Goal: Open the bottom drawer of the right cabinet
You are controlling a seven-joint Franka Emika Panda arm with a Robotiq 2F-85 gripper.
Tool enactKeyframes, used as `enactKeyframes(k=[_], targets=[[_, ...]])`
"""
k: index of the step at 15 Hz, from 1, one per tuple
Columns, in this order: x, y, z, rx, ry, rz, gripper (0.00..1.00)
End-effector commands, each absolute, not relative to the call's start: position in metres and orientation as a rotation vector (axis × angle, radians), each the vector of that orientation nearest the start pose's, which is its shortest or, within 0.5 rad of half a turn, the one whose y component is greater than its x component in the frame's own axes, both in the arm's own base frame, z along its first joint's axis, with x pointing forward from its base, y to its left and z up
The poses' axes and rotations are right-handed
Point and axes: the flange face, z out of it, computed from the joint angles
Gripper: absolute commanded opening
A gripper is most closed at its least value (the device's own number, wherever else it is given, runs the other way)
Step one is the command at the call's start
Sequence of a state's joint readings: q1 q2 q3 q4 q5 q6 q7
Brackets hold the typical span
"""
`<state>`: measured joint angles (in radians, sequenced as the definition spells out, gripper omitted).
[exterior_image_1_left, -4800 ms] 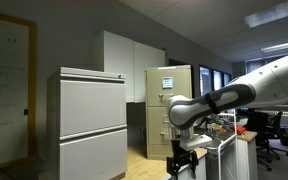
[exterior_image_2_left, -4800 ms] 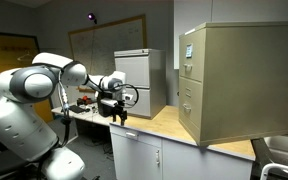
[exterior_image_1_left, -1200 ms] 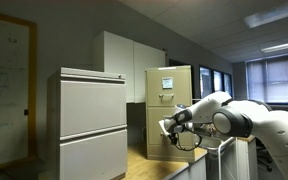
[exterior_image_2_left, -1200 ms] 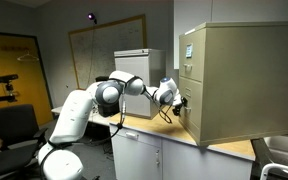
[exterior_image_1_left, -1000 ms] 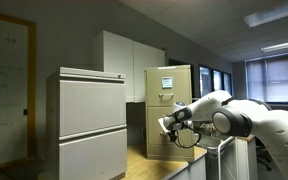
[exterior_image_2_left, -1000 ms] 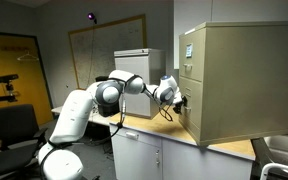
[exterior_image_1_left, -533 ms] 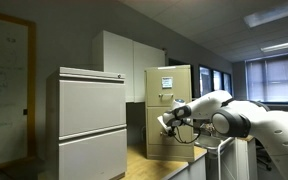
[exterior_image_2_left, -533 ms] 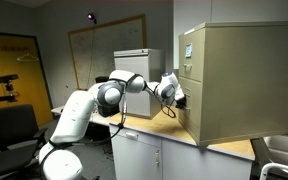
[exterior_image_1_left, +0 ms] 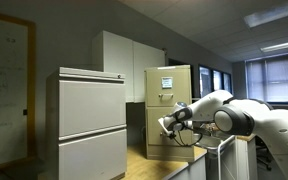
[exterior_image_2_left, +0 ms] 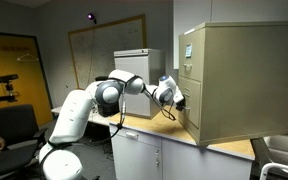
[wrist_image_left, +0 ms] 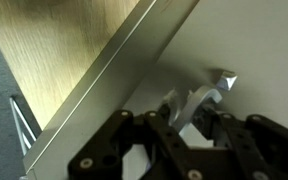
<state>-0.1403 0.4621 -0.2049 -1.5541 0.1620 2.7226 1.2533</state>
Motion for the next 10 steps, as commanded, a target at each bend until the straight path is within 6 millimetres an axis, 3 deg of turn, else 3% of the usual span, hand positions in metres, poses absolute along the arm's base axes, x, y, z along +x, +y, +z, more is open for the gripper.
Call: enactKeyframes(k=[1, 2, 3, 10], targets=[[0.668, -0.164, 0.451, -1.887, 1.814, -0.782, 0.06], [0.663, -0.161, 0.448, -1.878, 1.788, -0.804, 0.03], [0.655, -0.158, 0.448, -1.877, 1.759, -0.826, 0.07], [0.603, -0.122, 0.436, -1.913, 1.608, -0.868, 0.04]])
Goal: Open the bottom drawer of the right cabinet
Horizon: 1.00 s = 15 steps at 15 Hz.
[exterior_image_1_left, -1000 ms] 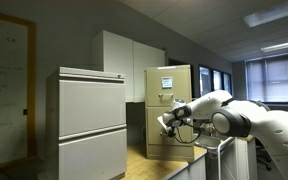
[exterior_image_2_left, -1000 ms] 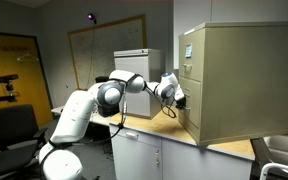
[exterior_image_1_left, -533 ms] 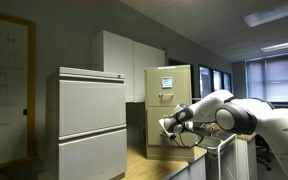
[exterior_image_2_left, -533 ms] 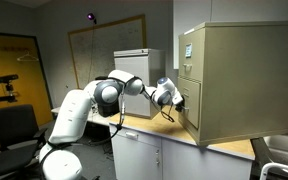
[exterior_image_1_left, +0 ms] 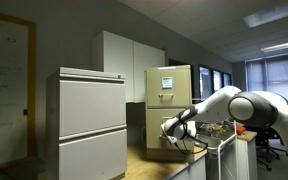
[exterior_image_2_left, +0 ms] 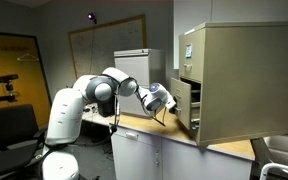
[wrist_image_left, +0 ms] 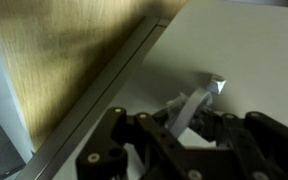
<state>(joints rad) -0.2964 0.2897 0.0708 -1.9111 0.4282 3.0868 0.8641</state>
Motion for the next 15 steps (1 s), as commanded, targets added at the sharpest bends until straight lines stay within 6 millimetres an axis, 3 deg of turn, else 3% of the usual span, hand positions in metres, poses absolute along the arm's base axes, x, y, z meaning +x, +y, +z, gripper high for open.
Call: enactKeyframes(k=[1, 7, 15], targets=[[0.595, -0.115, 0.436, -1.924, 1.593, -0.858, 0.05], [0.545, -0.070, 0.432, -1.992, 1.514, -0.788, 0.05], [0.461, 0.003, 0.423, -1.994, 1.475, -0.708, 0.05]])
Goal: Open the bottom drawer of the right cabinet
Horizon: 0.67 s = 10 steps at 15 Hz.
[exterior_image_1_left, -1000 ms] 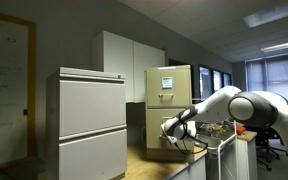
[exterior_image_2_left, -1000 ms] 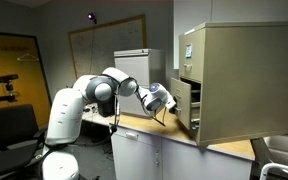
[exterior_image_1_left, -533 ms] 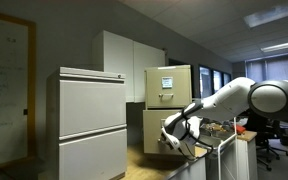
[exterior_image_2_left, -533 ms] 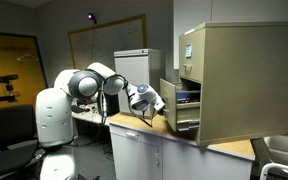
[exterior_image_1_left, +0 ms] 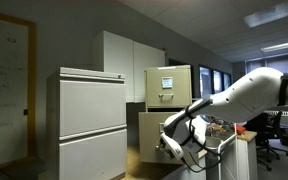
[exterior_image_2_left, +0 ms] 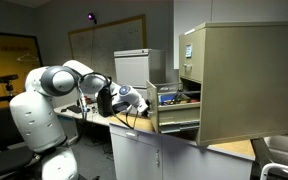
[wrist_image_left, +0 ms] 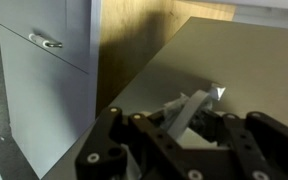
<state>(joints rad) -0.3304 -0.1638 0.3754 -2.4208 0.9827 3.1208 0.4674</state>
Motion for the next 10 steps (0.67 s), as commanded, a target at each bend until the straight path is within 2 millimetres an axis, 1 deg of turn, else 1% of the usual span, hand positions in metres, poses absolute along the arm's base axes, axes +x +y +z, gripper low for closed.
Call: enactKeyframes(k=[1, 2, 3, 4, 6, 8, 9, 10], targets=[[0.453, 0.011, 0.422, -1.993, 1.468, -0.705, 0.04], [0.445, 0.017, 0.423, -1.994, 1.466, -0.706, 0.30], [0.437, 0.024, 0.421, -2.002, 1.459, -0.701, 0.31], [0.433, 0.029, 0.418, -2.030, 1.441, -0.686, 0.36], [0.422, 0.034, 0.413, -2.093, 1.422, -0.648, 0.52], [0.416, 0.036, 0.410, -2.167, 1.406, -0.615, 0.67], [0.414, 0.035, 0.412, -2.188, 1.417, -0.607, 0.76], [0.413, 0.034, 0.418, -2.200, 1.426, -0.607, 0.82]])
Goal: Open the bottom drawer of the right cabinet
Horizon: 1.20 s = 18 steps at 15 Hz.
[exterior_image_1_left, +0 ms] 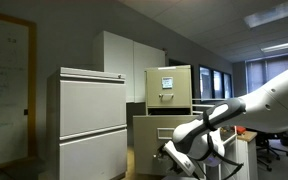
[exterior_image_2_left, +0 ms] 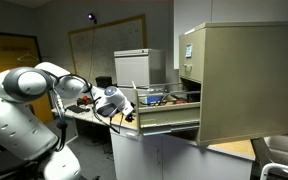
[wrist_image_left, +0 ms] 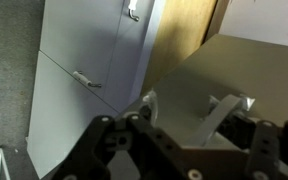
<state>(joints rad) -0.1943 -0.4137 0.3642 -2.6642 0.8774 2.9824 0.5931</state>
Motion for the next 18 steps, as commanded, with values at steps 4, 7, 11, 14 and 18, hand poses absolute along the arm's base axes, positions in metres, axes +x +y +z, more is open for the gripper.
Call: enactKeyframes(k=[4, 7, 11, 14, 18], targets=[[0.407, 0.038, 0.449, -2.212, 1.441, -0.716, 1.00], [0.398, 0.046, 0.464, -2.219, 1.440, -0.811, 1.00], [0.388, 0.054, 0.474, -2.203, 1.473, -0.926, 1.00], [0.381, 0.055, 0.478, -2.148, 1.572, -1.006, 1.00], [0.381, 0.067, 0.487, -2.052, 1.718, -1.059, 1.00]])
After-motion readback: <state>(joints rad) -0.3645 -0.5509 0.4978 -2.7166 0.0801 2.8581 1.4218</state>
